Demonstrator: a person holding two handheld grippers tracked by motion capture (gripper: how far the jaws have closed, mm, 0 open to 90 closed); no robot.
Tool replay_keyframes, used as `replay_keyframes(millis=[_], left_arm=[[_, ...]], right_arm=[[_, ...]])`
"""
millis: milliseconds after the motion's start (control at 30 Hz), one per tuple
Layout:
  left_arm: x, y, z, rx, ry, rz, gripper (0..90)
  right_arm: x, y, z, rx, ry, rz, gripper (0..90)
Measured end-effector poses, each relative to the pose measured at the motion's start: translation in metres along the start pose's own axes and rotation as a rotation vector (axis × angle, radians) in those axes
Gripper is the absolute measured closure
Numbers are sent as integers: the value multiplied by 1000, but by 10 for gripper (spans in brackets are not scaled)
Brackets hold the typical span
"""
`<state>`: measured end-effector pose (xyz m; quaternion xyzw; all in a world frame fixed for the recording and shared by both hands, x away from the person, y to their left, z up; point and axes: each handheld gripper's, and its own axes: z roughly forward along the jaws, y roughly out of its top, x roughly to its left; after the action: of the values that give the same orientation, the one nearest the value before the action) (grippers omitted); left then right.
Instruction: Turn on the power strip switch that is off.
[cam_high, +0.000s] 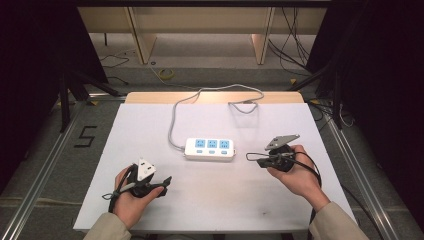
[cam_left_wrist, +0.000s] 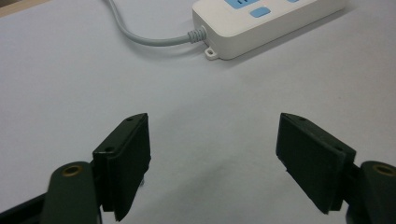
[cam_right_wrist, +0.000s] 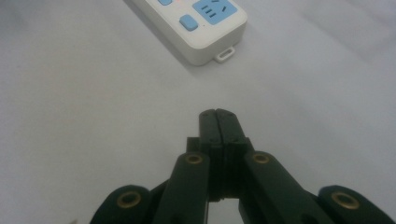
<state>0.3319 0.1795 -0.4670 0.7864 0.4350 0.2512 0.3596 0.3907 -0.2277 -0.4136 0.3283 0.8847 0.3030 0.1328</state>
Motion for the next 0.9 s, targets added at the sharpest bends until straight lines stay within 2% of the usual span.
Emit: replay_keyframes(millis=[900], left_arm=[[0,1,1,-1,1,3,265]], right_arm=[[-1,27,10,40,9,-24,900]])
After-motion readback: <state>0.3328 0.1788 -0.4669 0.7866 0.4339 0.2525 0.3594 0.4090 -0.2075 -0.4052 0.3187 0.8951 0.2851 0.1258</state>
